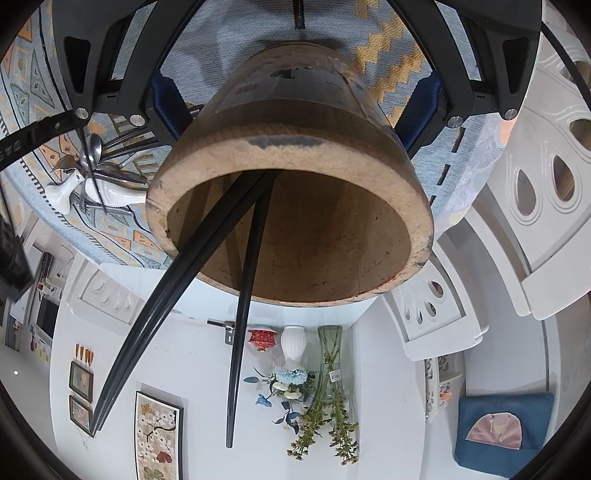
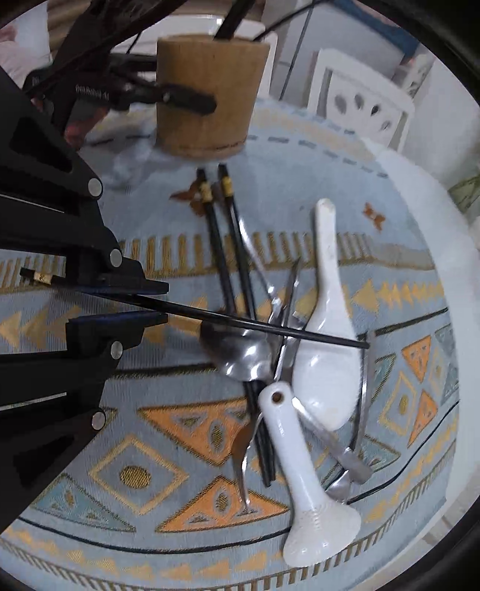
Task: Organize utensils
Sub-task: 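Pull the chopstick free and lift it toward the holder with the right tool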
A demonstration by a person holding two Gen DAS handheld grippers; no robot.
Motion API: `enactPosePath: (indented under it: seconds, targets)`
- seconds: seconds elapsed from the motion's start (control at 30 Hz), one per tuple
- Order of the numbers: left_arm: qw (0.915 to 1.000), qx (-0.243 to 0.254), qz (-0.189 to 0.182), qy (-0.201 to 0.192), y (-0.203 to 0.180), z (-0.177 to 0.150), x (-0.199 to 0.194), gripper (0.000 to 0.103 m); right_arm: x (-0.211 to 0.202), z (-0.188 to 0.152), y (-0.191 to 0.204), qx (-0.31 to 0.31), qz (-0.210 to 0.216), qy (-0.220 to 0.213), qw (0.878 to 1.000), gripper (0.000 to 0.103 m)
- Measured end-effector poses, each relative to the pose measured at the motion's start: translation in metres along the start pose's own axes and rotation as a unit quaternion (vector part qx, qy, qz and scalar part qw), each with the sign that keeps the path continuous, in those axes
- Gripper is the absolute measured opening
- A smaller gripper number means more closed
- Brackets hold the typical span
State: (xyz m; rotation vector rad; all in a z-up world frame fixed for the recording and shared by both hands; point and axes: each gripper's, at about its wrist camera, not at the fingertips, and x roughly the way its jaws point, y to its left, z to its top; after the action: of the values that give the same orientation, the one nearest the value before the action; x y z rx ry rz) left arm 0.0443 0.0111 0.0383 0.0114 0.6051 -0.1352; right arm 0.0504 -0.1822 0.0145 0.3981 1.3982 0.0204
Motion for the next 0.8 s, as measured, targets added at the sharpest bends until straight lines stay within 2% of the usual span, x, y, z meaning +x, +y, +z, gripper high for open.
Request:
enactPosePath:
  seconds: [0.33, 0.5, 0.67, 0.8]
  targets:
    - [1.0000, 0.005, 0.005, -0.004, -0.003, 0.000, -0.002, 0.097, 0.007, 0.006, -0.031, 0.085, 0.059, -0.001, 0.995, 0.007]
    - [0.9999, 0.005, 0.006, -0.006, -0.004, -0.001, -0.004, 0.097, 0.005, -0.002, -0.027, 0.071, 0.049, -0.019, 0.996, 0.007]
    - [0.9996, 0.008, 0.008, -0.028, -0.006, -0.002, -0.013, 0.097, 0.007, 0.004, -0.013, 0.039, 0.019, -0.006, 0.999, 0.007]
    - [0.9991, 0.007, 0.006, -0.041, -0.005, -0.003, -0.018, 0.097, 0.009, 0.004, -0.020, 0.054, 0.046, -0.001, 0.998, 0.007]
